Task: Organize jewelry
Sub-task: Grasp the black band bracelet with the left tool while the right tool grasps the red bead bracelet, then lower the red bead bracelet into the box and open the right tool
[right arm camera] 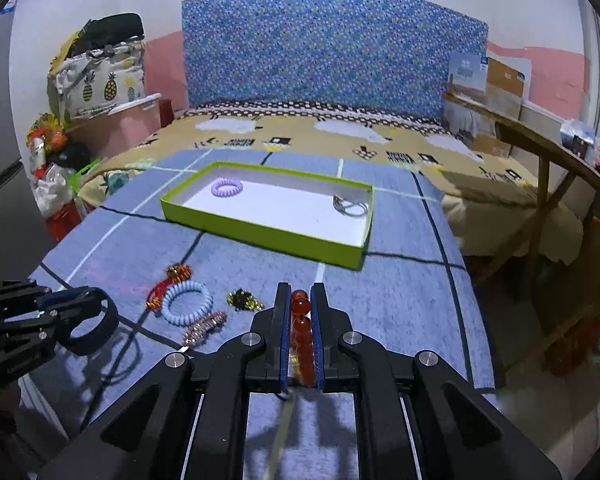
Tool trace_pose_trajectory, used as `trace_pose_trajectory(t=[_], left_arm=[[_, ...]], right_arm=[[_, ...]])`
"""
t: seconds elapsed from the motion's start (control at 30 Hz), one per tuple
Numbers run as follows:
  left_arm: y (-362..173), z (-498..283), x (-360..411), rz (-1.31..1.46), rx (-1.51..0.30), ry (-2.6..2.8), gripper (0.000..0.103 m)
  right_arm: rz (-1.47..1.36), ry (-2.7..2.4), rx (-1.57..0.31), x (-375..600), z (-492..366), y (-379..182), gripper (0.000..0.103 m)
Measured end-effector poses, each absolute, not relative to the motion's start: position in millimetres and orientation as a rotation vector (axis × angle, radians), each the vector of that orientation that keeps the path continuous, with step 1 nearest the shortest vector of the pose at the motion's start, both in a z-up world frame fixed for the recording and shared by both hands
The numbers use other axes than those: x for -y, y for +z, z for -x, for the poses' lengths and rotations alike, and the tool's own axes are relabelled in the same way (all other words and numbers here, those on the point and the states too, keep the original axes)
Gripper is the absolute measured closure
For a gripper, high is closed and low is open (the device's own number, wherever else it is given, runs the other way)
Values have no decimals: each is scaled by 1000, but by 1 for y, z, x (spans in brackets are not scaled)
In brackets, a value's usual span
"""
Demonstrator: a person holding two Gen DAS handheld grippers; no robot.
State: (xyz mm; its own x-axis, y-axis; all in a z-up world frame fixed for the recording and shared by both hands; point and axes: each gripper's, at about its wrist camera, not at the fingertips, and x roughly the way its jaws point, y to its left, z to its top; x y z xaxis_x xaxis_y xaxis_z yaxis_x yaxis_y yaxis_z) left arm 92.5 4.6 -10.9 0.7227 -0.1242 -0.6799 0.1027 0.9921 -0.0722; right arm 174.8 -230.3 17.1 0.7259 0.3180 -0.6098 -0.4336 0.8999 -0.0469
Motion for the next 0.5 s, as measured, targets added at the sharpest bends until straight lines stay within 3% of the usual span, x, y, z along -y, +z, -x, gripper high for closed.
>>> trace_pose_trajectory(t=[0.5], left_arm=[[18, -126, -13, 16, -683, -118, 91]], right_arm=[[205, 449, -566, 222, -194, 48, 94]])
